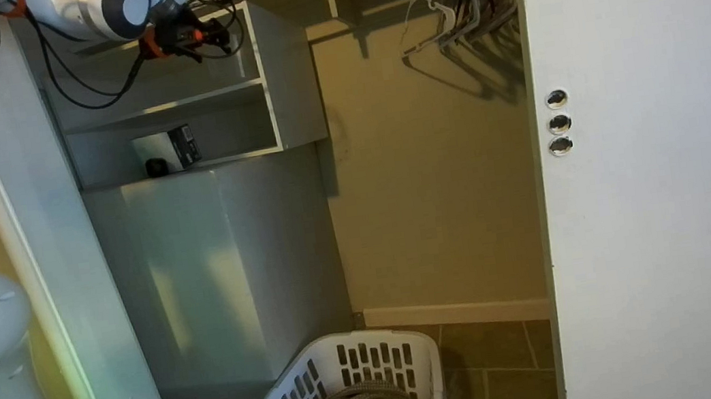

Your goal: Move the jar from the top shelf to the shelf below

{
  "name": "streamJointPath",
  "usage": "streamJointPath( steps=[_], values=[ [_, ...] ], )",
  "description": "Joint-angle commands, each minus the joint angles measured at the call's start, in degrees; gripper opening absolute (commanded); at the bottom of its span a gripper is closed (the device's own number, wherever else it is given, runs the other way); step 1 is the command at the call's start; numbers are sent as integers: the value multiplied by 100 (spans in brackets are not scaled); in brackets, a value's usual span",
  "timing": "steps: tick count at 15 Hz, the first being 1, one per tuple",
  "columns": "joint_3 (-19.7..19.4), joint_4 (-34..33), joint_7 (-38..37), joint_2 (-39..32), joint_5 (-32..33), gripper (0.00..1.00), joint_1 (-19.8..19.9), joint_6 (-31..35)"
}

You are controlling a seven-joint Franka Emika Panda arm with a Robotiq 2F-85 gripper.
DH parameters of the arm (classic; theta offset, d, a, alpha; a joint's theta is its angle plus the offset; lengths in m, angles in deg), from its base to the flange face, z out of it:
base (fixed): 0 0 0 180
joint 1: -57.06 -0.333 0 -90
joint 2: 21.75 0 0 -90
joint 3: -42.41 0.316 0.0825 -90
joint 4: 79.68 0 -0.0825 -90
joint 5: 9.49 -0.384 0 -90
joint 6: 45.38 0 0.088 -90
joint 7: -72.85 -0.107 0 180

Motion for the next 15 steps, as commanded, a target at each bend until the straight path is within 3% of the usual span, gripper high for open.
streamJointPath(
  steps=[1, 6, 7, 8, 10, 11, 12, 13, 15],
  values=[
    [145, -258, -387, -180, 247, 59, 194, 41],
    [187, -326, -537, -208, 307, 23, 239, -5],
    [194, -328, -552, -210, 316, 51, 244, -13],
    [195, -331, -560, -212, 302, 63, 240, -17],
    [193, -331, -550, -214, 288, 69, 234, -32],
    [196, -330, -550, -215, 297, 44, 237, -28],
    [199, -330, -550, -216, 307, 31, 241, -27],
    [200, -332, -547, -218, 306, 31, 240, -29],
    [201, -336, -539, -221, 311, 18, 241, -34]
  ],
)
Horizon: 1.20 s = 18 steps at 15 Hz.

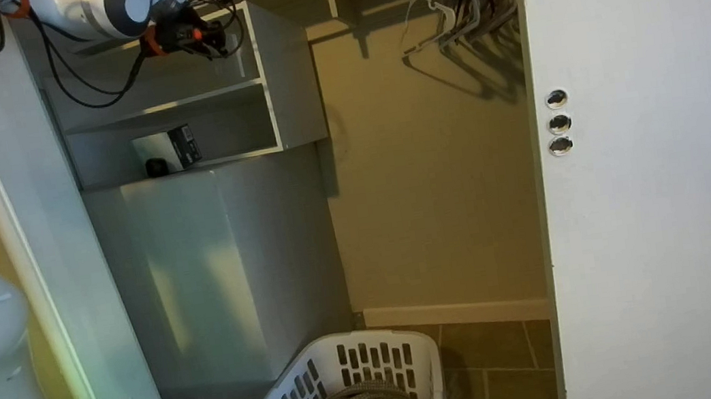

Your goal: Move the jar from the top shelf to the shelf below

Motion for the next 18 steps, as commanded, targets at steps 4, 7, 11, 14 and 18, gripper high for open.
streamJointPath(
  steps=[4, 7, 11, 14, 18],
  values=[
    [47, -190, -25, -137, 51, 1, 29, -42],
    [29, -169, 39, -97, 54, 1, 27, -39],
    [5, -119, 53, 1, 40, 0, 35, -36],
    [-2, -99, 67, 34, 52, 0, 35, -7],
    [-62, 30, 248, 207, -61, 0, -56, 61]
  ],
)
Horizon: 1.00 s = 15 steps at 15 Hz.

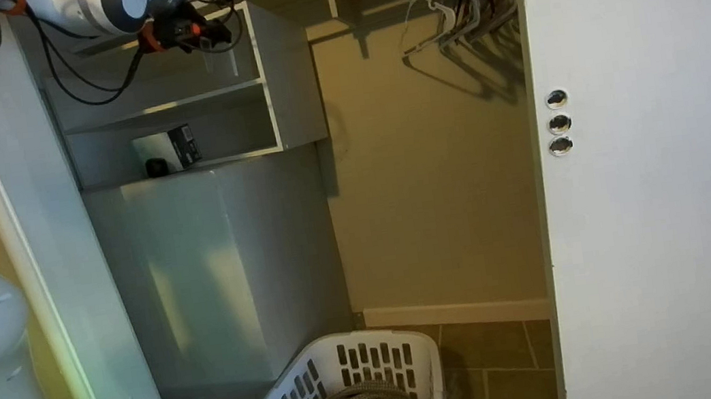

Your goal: Move the jar from the top shelf to the shelf below

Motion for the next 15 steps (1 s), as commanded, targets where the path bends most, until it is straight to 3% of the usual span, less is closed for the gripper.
streamJointPath(
  steps=[1, 15],
  values=[
    [-69, 129, 226, 223, -108, 0, -88, 69],
    [-494, 1153, 553, 1133, -355, 0, -719, 614]
  ],
)
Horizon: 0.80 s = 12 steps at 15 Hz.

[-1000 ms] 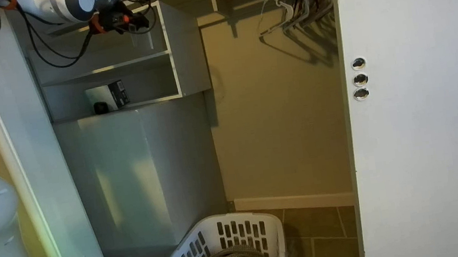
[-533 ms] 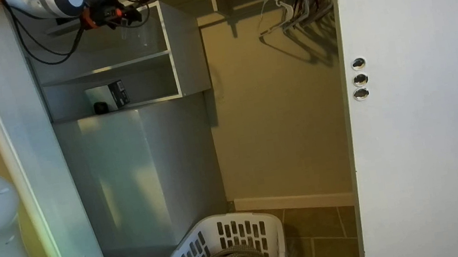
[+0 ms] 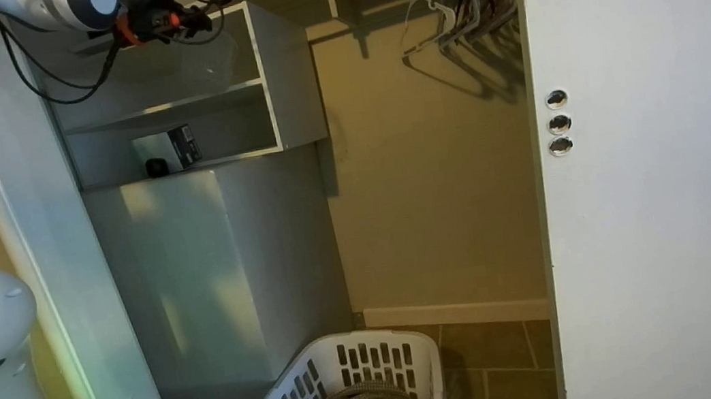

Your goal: Move the jar from the top shelf to the shelf below

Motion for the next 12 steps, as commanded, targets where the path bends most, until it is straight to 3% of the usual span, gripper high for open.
streamJointPath(
  steps=[1, 6, 12],
  values=[
    [-189, 334, 188, 218, -160, 0, -279, 231],
    [-453, 753, 418, 332, -366, 0, -712, 487],
    [-1056, 1309, 1195, 285, -778, 0, -1620, 1315]
  ],
)
